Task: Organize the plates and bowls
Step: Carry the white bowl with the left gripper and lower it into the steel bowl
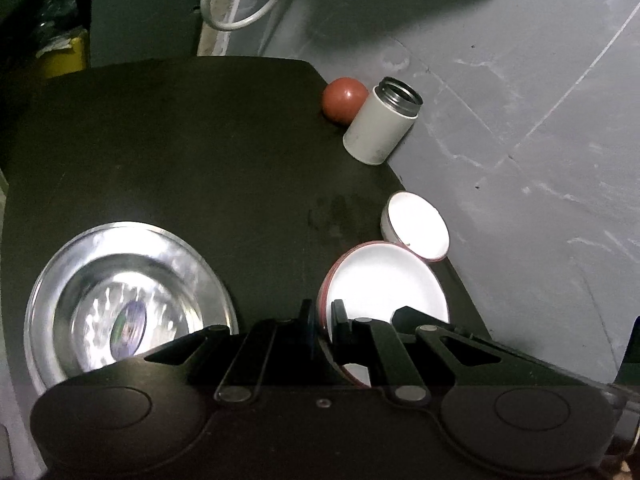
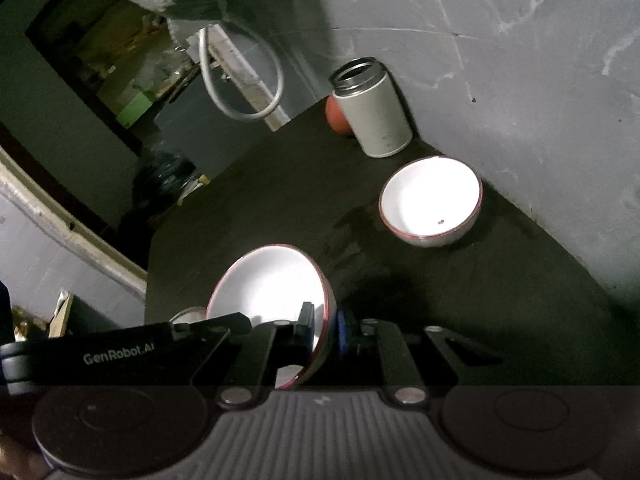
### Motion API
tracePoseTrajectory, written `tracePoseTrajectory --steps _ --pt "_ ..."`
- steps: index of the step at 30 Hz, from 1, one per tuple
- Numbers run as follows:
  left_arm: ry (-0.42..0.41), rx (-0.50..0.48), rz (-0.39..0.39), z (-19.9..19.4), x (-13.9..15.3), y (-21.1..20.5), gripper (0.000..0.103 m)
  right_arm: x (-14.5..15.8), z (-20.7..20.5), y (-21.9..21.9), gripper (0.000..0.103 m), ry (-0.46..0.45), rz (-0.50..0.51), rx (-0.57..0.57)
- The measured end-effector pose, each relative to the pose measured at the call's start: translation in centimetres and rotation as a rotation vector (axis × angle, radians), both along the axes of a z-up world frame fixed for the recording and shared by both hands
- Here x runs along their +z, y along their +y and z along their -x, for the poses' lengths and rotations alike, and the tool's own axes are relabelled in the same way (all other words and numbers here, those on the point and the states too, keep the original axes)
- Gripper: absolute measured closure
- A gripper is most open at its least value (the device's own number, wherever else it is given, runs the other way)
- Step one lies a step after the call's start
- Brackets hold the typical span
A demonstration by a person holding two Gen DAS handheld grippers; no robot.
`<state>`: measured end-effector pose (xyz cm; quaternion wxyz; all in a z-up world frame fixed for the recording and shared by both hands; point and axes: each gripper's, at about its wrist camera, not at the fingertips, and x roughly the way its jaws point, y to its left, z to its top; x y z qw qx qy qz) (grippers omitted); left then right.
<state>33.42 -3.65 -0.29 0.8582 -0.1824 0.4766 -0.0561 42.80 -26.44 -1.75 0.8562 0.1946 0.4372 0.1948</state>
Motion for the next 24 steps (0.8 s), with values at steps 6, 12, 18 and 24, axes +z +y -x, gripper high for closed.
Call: tracePoseTrajectory --steps 6,12,18,24 --pt "-0.002 -0.014 0.001 2.4 0.6 0.0 0.095 0.5 2.7 -0.2 0.090 -0.005 -0.003 0.010" --pt "-0.007 -0.026 0.019 4.5 1.3 0.8 0.095 1.0 4.8 0.0 0.090 -0.002 -0.008 0.012" --pt "-0.002 -0.058 0.027 7.2 1.5 1.1 0.095 1.4 7.5 0.4 0.090 -0.003 0.007 0.005" --pt "0.019 -0.100 0.042 9.8 1.0 1.2 0.095 1.0 11.1 0.3 0.090 0.026 0.020 -0.023"
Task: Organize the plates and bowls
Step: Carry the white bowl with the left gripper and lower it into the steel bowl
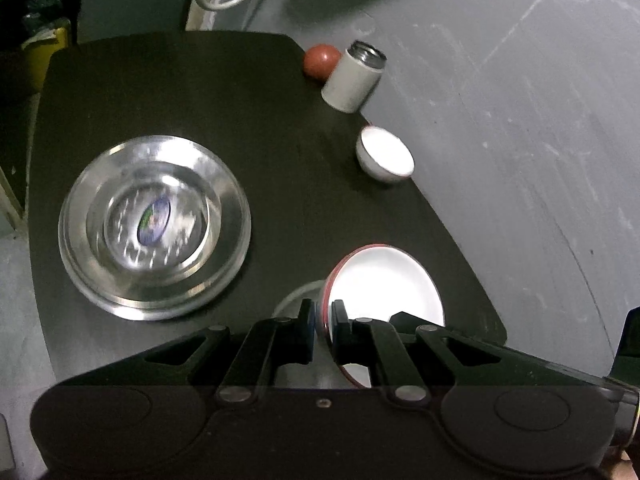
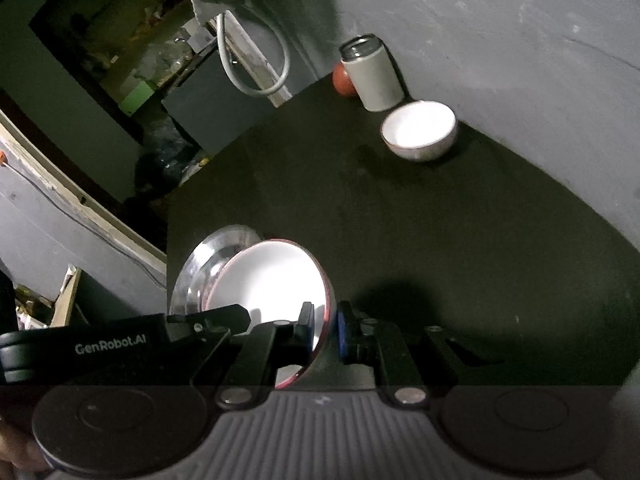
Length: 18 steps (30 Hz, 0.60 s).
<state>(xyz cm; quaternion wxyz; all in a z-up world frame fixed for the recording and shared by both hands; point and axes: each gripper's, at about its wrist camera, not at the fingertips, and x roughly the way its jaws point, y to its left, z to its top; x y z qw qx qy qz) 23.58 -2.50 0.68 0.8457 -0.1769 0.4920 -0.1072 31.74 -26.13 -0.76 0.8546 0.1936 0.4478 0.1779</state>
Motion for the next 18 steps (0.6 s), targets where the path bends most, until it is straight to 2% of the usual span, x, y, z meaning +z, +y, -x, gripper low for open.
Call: tracePoseTrajectory --steps 8,18 --pt "0.039 -0.019 0.005 2.1 -1.0 0.1 0.095 -0.8 3.7 -0.1 0.090 0.051 0.022 -0.041" --pt "0.117 -0.010 -0.007 1.0 -2.8 -0.3 0.095 -1.4 3.0 0.3 0.091 0.105 0.044 -0.011"
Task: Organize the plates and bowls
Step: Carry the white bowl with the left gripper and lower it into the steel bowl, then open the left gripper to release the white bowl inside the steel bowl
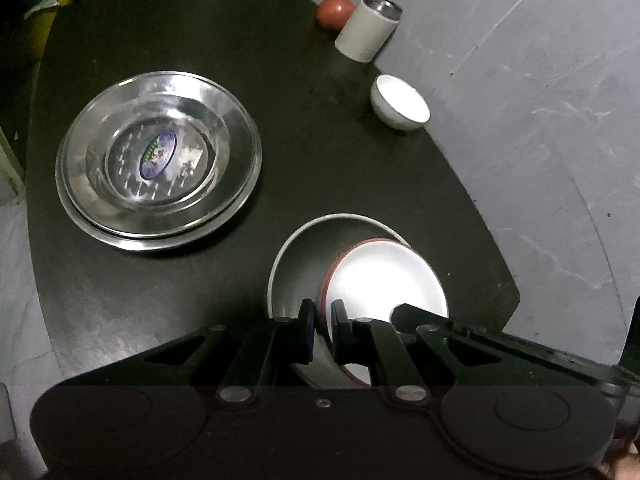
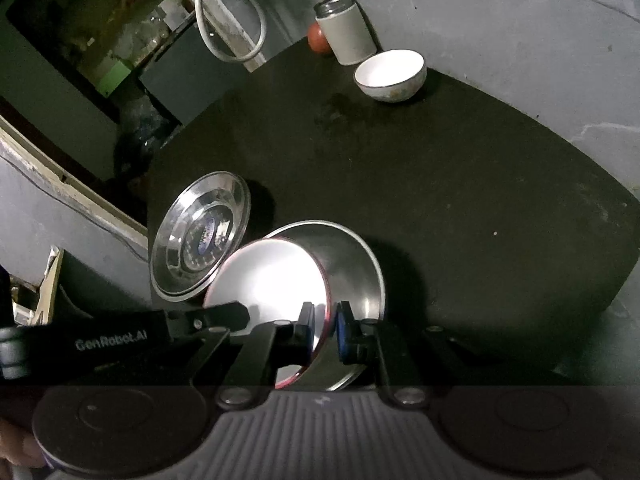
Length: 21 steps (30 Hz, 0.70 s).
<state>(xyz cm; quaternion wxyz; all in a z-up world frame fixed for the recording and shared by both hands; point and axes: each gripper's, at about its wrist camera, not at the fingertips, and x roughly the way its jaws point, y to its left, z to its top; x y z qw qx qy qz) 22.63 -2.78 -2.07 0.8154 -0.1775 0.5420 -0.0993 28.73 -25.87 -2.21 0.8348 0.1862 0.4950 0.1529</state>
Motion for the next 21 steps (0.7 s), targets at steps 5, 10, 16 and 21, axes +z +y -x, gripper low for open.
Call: tracePoseTrajectory --steps 5,10,16,21 --pt "0.033 0.019 -0.009 -0.7 -0.7 0.2 0.095 -0.5 -1.2 0.2 0.091 0.030 0.023 0.034" --pt "0.059 0.032 -0.017 -1.2 -1.4 0.2 0.095 -1.1 -1.8 0.7 0.091 0.052 0.038 0.068" --pt "0.061 0.039 -0.031 -1.5 -1.6 0.2 0.095 -1.5 -2.1 0.7 0.091 0.067 0.043 0.087" --pt "0.062 0.029 -0.046 -1.6 -1.5 -0.1 0.095 -1.5 -2.3 0.8 0.091 0.069 0.050 0.103"
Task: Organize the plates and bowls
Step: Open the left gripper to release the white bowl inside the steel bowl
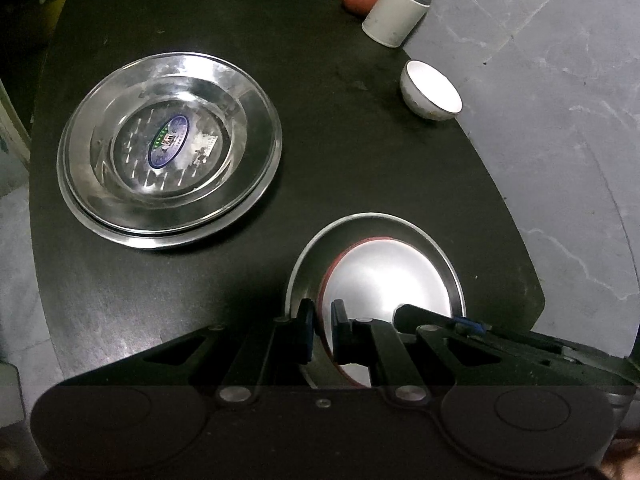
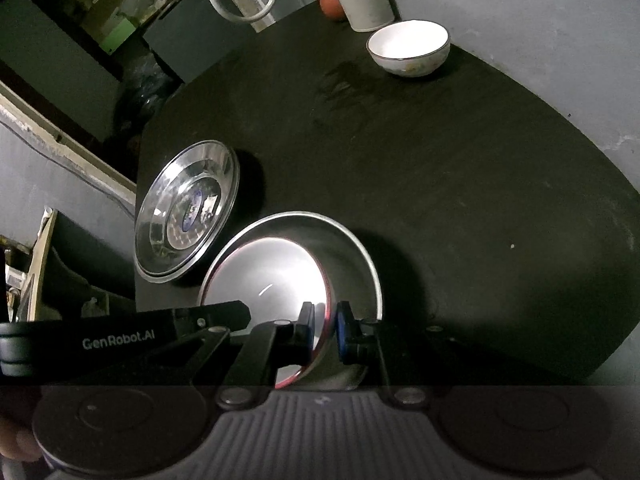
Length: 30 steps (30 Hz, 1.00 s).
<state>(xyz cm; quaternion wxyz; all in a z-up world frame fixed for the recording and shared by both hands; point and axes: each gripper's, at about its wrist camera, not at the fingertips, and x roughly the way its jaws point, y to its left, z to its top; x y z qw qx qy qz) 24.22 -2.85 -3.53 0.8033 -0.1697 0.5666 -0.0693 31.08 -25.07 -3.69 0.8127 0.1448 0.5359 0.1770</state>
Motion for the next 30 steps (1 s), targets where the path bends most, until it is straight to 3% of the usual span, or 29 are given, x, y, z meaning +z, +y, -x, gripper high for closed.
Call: tracePoseTrajectory --steps 6,30 --pt "0.002 -0.025 -0.032 -0.22 0.03 -0.57 0.093 0.17 -0.01 0.16 0.090 -0.003 0.016 0.021" --pt "0.013 -0.016 -0.007 0.24 0.40 -0.23 0.086 0.60 0.57 -0.13 0.086 -0.015 0.025 0.023"
